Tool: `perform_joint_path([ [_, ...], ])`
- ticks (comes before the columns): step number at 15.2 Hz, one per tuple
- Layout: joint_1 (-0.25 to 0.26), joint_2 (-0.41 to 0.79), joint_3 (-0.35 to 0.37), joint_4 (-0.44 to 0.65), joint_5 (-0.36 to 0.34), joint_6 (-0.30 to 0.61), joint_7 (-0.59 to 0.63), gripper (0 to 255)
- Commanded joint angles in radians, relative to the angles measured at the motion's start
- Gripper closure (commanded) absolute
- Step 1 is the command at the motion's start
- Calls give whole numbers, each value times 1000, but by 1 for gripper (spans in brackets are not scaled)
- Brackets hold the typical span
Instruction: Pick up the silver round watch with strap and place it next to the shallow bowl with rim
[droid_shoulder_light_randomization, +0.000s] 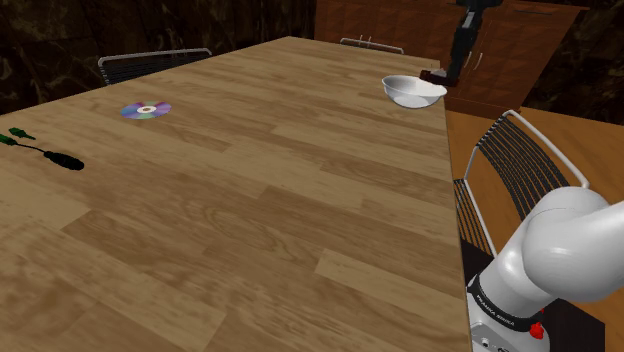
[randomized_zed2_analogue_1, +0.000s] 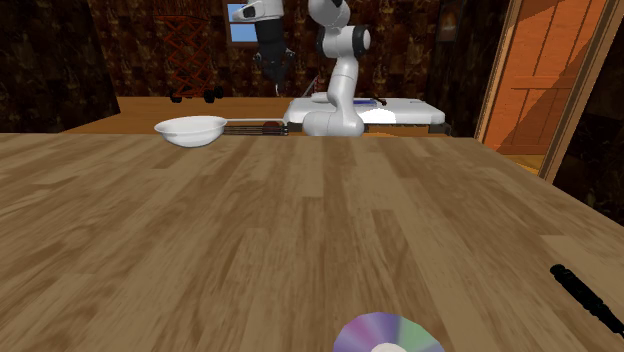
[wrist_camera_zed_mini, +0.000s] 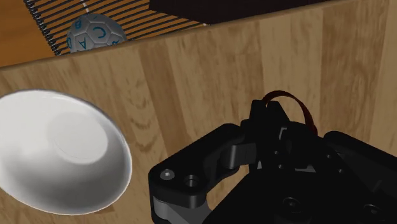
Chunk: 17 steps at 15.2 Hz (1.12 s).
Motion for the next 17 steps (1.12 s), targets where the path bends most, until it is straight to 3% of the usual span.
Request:
perform_joint_path([
  [1, -12, -31, -32, -21, -28, -11, -43, 255],
  [17, -28, -120, -52, -287, -54, 168, -56, 255],
])
